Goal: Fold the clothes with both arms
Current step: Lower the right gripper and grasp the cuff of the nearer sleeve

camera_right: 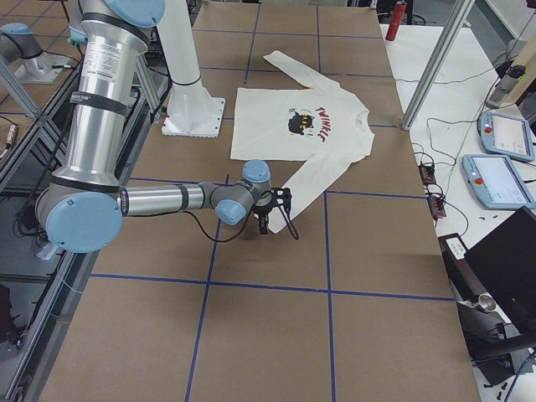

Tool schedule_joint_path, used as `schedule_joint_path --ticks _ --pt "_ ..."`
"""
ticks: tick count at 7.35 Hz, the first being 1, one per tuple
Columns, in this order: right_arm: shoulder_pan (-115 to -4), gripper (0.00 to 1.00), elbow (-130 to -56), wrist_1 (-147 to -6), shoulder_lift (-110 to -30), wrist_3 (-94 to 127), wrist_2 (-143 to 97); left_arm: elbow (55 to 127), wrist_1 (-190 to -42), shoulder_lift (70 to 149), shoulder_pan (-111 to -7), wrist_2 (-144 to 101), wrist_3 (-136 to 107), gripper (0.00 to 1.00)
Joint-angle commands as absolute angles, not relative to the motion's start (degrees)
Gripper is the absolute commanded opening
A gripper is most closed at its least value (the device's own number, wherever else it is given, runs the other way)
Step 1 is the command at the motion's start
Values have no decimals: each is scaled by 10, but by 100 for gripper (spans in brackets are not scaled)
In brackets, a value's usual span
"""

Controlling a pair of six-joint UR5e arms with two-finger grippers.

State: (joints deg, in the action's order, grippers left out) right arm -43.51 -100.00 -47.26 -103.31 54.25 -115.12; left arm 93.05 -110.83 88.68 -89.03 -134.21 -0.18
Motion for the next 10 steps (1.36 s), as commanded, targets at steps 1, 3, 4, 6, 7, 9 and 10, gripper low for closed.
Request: schedule_joint_path --ticks 1,3,4,6,7,9,10 --pt "-435 34 -1001 -483 -1032 542 -1157 932 -1108 887 -890 -1342 -4 100" --pt "-435 9 -1003 -485 -1031 542 -1159 933 -1108 887 -890 -1342 -4 100" --pt "-435 0 -1005 -486 -1031 542 -1164 932 -1108 887 -890 -1342 -4 100" --pt "-450 0 -1012 -481 -1029 542 -1178 932 -1108 887 -890 -1341 -4 100" --pt "-453 0 -1033 -480 -1032 543 -1178 933 -1108 887 -890 -1342 -4 100" --pt "-467 0 -1049 -480 -1006 545 -1196 933 -1108 887 -890 -1342 -5 100" --pt "-472 0 -1046 -484 -961 557 -1199 933 -1108 887 -890 -1342 -5 100"
